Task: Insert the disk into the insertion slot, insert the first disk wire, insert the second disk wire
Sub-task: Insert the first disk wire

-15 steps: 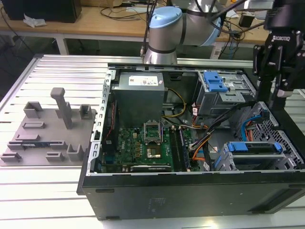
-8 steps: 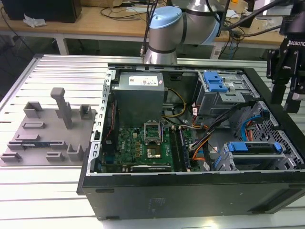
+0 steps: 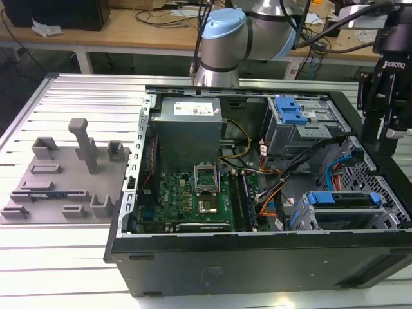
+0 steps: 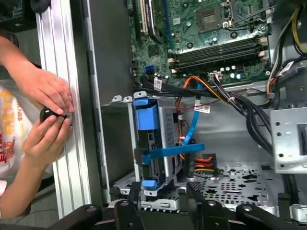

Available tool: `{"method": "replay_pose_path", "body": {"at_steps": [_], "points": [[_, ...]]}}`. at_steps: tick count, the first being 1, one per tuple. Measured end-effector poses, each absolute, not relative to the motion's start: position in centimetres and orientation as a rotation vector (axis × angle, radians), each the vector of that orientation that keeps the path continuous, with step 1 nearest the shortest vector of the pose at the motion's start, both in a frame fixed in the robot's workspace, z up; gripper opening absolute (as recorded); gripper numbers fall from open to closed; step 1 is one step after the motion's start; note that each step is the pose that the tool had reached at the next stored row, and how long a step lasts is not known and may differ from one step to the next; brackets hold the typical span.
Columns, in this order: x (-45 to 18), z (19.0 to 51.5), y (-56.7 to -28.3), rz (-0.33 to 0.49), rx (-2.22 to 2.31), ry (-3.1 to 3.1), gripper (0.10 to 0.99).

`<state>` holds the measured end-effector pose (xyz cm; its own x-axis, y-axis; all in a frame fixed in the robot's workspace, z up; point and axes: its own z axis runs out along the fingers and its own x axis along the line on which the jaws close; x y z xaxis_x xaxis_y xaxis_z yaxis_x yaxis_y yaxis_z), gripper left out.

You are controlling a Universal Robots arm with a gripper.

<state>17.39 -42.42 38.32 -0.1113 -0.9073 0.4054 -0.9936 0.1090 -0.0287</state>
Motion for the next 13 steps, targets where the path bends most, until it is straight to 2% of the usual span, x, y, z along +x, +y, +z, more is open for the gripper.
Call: {"method": "replay_pose_path", "body": {"at_steps": [6, 7, 13], "points": [[17.5, 37.1, -40.9, 0.441, 1.865, -2.098, 0.490], [17.5, 36.9, -40.9, 0.442, 1.864, -2.098, 0.416], [17.4, 35.8, -40.8, 0.448, 1.848, -2.101, 0.416]]}}
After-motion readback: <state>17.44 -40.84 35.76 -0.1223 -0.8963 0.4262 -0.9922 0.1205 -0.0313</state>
